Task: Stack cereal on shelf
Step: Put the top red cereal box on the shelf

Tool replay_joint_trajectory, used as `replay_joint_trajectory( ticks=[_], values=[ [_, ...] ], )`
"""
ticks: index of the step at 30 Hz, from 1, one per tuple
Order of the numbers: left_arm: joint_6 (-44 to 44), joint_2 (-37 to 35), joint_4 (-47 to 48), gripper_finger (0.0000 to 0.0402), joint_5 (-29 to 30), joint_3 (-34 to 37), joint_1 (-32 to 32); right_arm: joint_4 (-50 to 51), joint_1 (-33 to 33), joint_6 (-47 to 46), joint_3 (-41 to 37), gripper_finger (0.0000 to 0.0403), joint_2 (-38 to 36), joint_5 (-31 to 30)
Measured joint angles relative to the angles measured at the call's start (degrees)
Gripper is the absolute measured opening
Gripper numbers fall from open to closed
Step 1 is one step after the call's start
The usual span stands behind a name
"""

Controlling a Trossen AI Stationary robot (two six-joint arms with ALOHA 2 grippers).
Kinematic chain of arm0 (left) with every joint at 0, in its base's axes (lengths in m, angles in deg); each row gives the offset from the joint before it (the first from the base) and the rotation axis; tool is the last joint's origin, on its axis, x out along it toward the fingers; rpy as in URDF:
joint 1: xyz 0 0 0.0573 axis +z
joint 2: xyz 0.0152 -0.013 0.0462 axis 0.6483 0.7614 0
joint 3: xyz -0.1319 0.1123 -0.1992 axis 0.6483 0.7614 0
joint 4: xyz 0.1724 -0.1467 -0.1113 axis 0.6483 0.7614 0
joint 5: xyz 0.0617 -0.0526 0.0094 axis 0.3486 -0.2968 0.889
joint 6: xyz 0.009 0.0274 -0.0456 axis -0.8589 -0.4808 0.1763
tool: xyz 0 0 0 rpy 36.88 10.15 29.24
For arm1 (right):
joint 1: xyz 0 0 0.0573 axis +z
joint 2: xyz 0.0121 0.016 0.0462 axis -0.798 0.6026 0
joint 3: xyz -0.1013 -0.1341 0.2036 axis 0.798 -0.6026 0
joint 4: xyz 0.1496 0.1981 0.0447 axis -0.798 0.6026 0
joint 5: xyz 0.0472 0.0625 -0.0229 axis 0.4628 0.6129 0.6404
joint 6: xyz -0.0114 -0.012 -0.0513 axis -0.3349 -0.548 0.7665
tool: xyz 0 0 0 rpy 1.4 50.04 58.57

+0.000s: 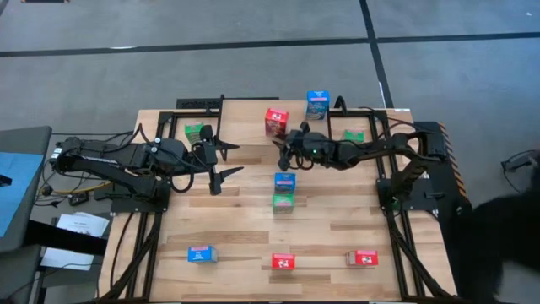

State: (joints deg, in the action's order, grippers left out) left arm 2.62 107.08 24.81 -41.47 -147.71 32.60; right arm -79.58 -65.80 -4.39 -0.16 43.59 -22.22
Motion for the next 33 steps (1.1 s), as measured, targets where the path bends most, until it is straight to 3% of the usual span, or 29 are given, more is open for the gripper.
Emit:
replay_joint_trajectory(
  ticks=[18,33],
  values=[
    [-0.57,0.0,0.0,0.0275,0.04,0.0,0.0,-0.67,-3.49,-0.25,0.0,0.0134,-0.04,0.28],
    [-0.59,0.0,0.02,0.0275,0.04,0.0,-0.01,-0.37,-1.06,-2.74,0.0,0.0134,-0.04,0.45]
  ],
)
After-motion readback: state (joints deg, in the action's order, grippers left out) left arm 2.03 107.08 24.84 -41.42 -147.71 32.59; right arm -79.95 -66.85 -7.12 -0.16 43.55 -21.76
